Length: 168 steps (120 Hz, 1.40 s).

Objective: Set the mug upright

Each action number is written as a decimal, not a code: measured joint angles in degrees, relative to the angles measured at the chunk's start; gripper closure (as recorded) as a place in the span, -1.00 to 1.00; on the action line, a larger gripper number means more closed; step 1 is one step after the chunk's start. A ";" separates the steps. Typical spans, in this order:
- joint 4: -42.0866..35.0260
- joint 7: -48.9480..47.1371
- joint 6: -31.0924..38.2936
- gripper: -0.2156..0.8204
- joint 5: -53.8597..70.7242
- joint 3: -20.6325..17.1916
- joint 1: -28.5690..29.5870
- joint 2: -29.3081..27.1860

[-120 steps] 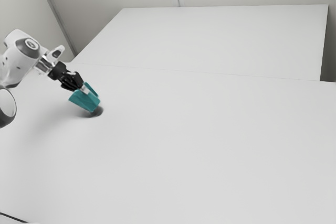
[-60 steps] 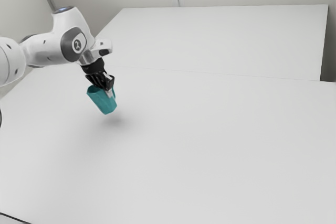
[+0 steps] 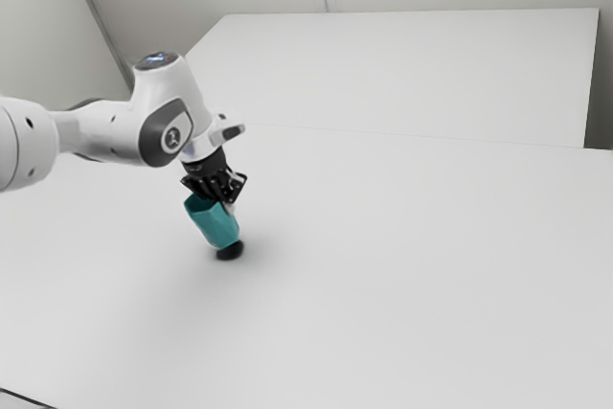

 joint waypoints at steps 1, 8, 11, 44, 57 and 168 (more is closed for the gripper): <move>-0.11 -0.35 0.04 0.85 0.01 -0.03 -0.08 -0.01; -0.71 -2.73 0.29 0.85 0.08 -0.20 -0.68 0.02; -0.86 -3.67 0.40 0.85 0.09 -0.25 -0.94 0.17; -1.12 -11.98 2.23 0.86 0.15 -0.73 -0.59 3.59; -1.12 -14.43 2.99 0.83 0.22 -0.77 -0.16 4.13; 18.43 -16.60 -13.34 -0.56 3.92 -1.96 -1.85 -2.27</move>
